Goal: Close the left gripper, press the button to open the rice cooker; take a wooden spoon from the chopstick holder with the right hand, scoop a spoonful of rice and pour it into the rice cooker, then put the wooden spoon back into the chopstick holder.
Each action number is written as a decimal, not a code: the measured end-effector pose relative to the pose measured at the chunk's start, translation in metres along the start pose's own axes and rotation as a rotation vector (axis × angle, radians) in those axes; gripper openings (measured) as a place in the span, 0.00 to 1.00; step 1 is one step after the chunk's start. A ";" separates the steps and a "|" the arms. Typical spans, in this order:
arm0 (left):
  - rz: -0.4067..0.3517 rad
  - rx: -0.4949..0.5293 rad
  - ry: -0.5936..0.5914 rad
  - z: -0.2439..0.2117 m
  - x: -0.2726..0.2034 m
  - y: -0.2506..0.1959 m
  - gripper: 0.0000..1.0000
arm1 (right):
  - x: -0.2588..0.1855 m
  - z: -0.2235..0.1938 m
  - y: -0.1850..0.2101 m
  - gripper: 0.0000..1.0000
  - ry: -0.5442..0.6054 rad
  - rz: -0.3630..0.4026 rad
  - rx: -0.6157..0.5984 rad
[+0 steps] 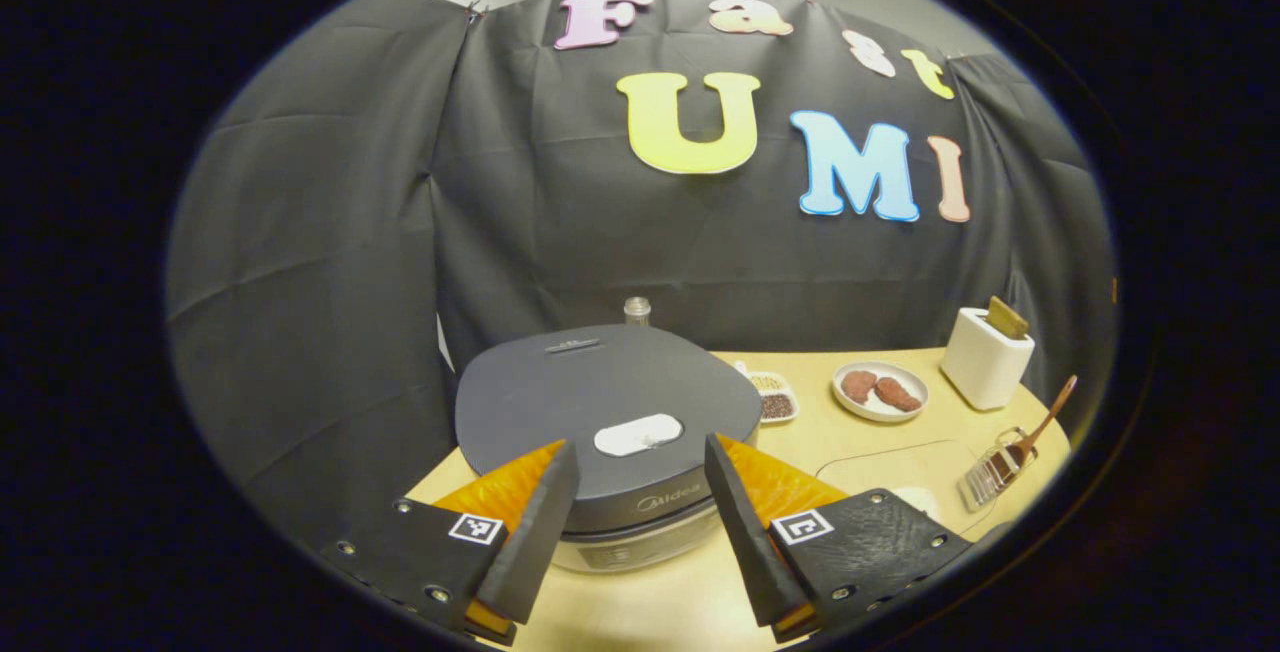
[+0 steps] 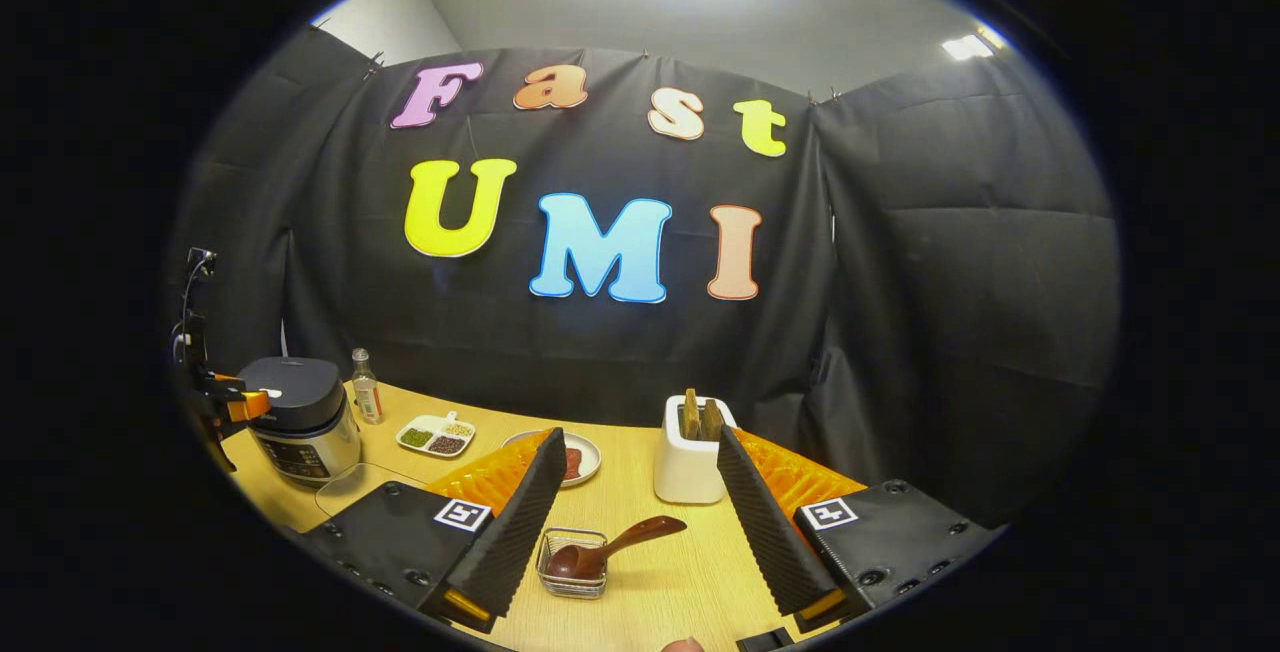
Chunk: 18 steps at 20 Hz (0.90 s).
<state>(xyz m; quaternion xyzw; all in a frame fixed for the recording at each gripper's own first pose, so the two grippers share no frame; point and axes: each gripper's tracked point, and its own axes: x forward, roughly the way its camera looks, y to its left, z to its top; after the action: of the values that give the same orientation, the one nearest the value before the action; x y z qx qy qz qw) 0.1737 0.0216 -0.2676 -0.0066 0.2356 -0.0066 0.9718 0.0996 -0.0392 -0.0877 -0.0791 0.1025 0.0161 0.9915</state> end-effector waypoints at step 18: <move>-0.027 -0.027 -0.140 0.050 -0.046 -0.020 0.80 | -0.012 0.015 0.002 0.97 -0.038 0.039 0.033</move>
<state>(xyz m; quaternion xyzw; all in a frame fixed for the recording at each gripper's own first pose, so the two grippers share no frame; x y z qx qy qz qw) 0.1551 0.0028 -0.2021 -0.0232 0.1672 -0.0161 0.9855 0.0904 -0.0354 -0.0710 -0.0603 0.0854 0.0354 0.9939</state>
